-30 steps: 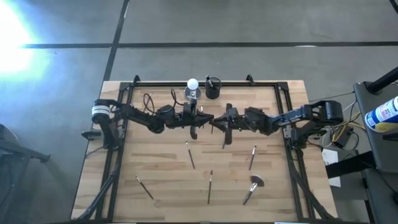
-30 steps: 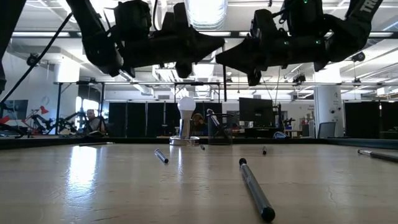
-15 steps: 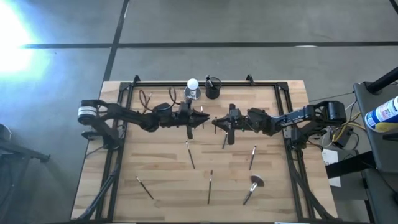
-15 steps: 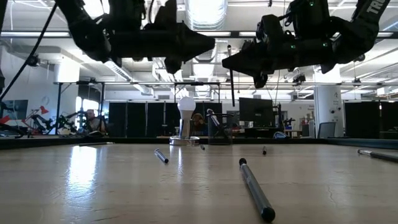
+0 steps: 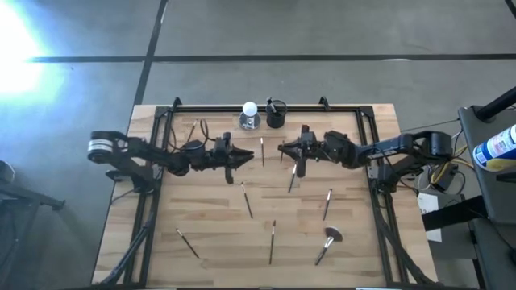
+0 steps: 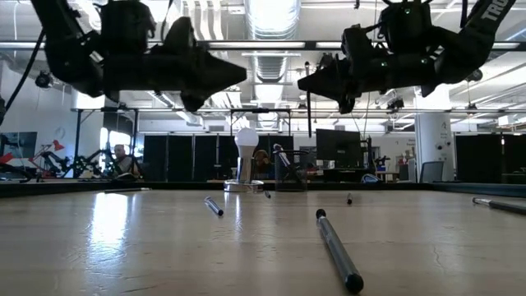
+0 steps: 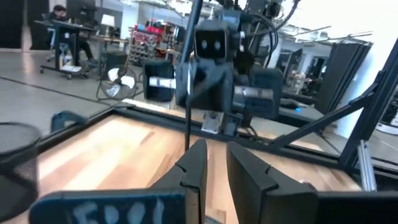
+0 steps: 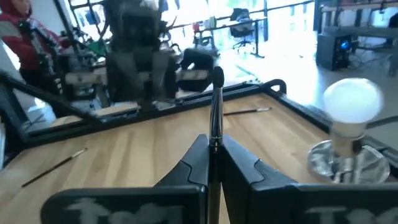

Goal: Pick & Place Makeup Supplies
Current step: Put the makeup brush into the black makeup holder

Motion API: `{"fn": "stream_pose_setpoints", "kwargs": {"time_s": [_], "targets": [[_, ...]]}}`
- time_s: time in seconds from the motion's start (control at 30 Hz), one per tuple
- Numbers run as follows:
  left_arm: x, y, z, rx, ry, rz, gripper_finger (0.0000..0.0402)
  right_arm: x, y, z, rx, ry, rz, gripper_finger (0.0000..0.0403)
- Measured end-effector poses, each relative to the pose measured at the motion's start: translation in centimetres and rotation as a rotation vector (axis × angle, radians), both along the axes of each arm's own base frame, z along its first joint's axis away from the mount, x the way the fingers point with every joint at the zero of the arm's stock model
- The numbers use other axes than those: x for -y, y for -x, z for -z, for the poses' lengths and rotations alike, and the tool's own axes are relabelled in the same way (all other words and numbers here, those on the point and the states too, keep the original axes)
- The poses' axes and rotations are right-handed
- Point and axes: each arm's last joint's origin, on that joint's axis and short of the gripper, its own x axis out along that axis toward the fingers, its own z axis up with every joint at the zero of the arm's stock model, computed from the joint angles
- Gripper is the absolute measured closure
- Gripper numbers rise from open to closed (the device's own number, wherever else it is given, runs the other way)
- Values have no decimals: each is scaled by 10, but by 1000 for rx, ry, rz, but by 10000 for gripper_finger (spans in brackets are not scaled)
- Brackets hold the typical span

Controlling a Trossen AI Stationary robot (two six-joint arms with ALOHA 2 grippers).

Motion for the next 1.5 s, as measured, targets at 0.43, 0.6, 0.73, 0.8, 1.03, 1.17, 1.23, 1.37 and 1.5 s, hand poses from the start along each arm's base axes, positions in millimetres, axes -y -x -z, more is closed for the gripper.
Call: {"fn": "stream_pose_setpoints", "kwargs": {"time_s": [0.43, 0.6, 0.73, 0.8, 1.03, 1.17, 1.23, 1.37, 1.5], "targets": [[3, 23, 20, -19, 1, -36, 347, 62, -7, -35, -129, 108, 142, 389], [2, 25, 22, -29, -1, -57, 347, 90, -7, -49, -144, 143, 217, 389], [2, 26, 24, -35, 0, -65, 347, 114, -8, -45, -166, 132, 275, 389], [2, 26, 24, -36, -3, -65, 347, 127, -11, -41, -175, 120, 302, 389], [2, 26, 24, -38, -8, -66, 347, 178, -29, -14, -251, 106, 371, 389], [2, 27, 25, -38, -3, -65, 347, 198, -41, -1, -268, 85, 351, 389], [2, 27, 25, -39, -2, -65, 347, 201, -46, 6, -279, 76, 345, 390], [2, 27, 25, -41, -2, -65, 347, 202, -50, 9, -275, 42, 340, 382], [2, 27, 26, -48, -2, -65, 347, 200, -46, 9, -315, -11, 344, 371]]}}
